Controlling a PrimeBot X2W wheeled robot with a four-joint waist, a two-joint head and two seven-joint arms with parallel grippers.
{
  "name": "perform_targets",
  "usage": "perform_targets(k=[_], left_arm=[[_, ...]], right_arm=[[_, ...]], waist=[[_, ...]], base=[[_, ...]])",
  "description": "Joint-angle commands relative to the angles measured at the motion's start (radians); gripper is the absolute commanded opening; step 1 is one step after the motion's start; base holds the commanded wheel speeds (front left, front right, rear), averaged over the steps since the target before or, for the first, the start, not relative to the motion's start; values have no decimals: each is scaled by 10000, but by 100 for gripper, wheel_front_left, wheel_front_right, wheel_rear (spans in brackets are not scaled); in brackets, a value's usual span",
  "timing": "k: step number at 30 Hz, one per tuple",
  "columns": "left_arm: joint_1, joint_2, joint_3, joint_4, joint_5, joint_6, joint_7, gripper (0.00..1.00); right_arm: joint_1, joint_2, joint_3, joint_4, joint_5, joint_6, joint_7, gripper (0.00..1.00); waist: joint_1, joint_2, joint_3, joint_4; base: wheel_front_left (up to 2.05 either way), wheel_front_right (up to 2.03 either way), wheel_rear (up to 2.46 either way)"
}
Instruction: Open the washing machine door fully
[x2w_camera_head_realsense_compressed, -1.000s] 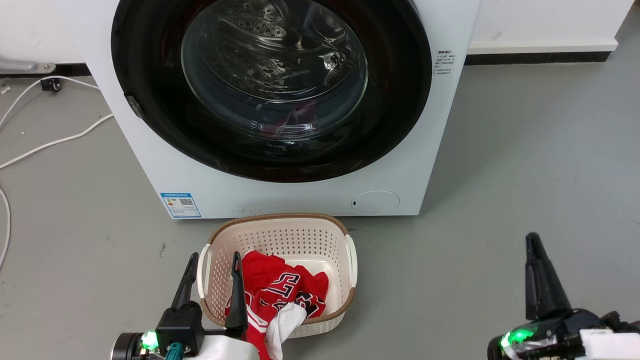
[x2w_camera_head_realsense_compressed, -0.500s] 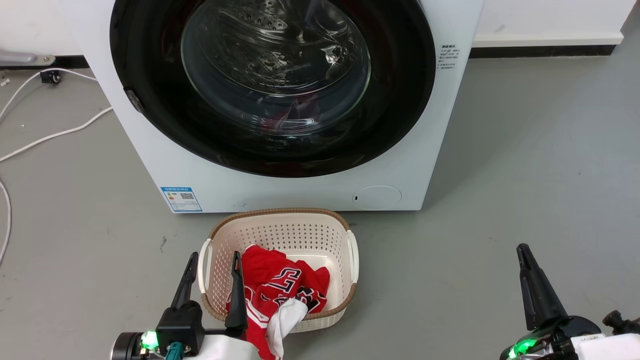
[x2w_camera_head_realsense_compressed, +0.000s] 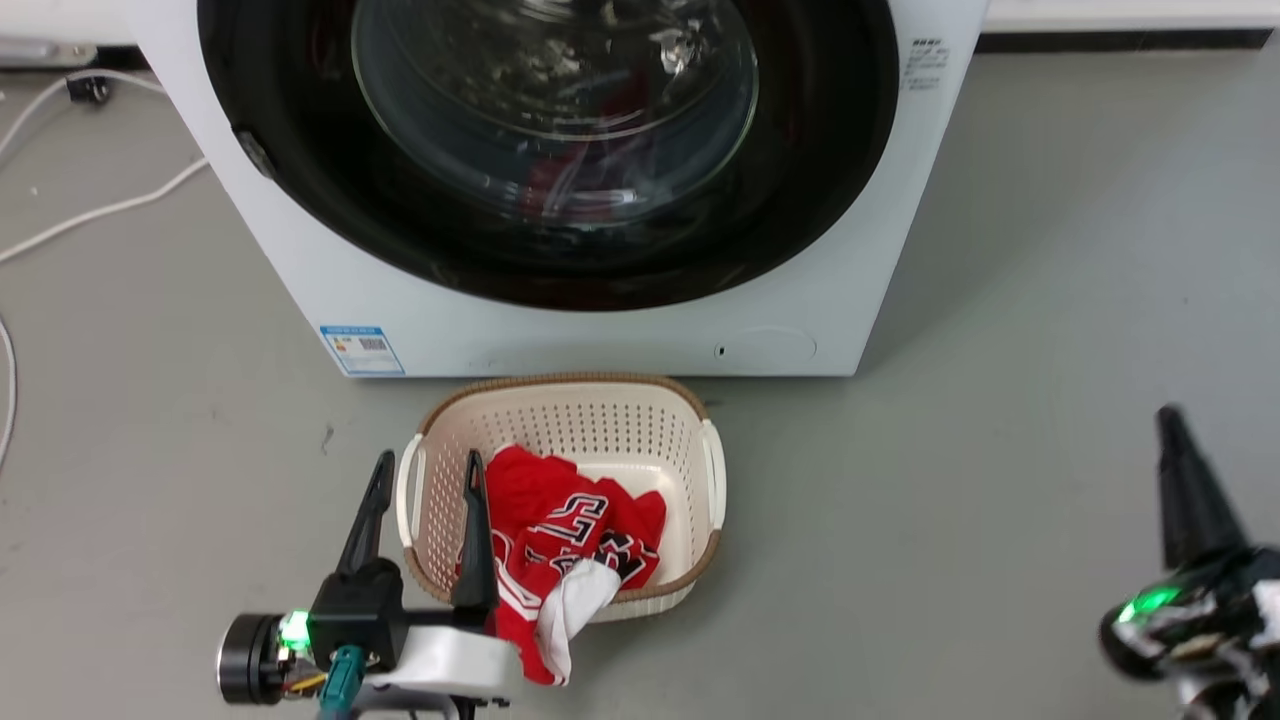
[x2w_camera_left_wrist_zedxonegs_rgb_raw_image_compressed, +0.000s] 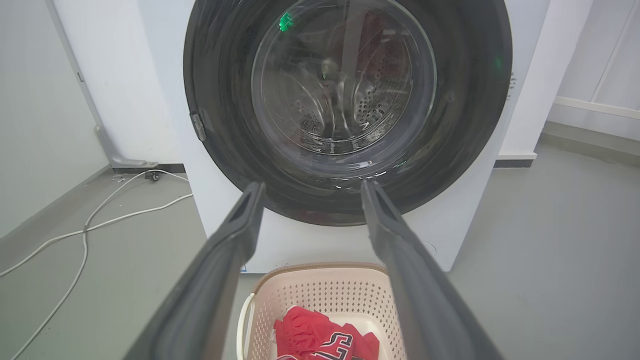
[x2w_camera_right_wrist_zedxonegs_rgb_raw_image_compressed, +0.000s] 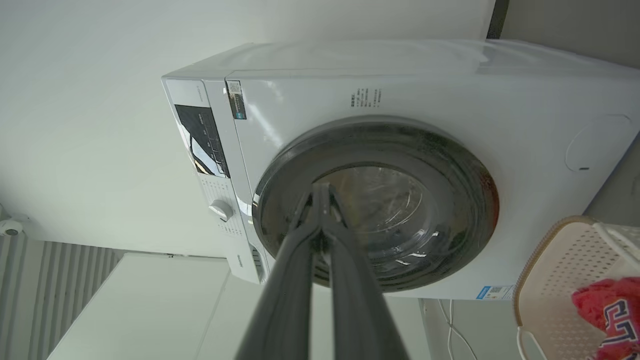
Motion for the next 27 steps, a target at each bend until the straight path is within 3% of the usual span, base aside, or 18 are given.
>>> perform_targets(k=[1, 8, 16, 20, 27], left_arm=[[-175, 9, -25, -39, 29, 49, -29, 100], [-997, 9, -151, -309, 106, 38, -29, 100], [-2079, 11, -253, -457, 98, -34, -29, 100], [-2533, 9, -313, -527, 54, -17, -28, 100], [-3144, 8, -579, -618, -12, 65, -29, 100]], right_arm=[[-304, -109, -52, 69, 20, -1, 90, 0], [-2995, -1217, -909, 1538, 126, 0, 604, 0], [-6688, -2507, -496, 3722, -242, -1, 1404, 0], [-8361, -2875, -29, 4630, -541, 0, 1734, 0], [-10693, -2942, 710, 5869, -645, 0, 2558, 0]], waist=[[0, -1, 276, 79], [0, -1, 1532, 315], [0, -1, 2964, 593], [0, -1, 3555, 727], [0, -1, 4355, 1044]], base=[[0, 0, 0], [0, 0, 0], [0, 0, 0], [0, 0, 0], [0, 0, 0]])
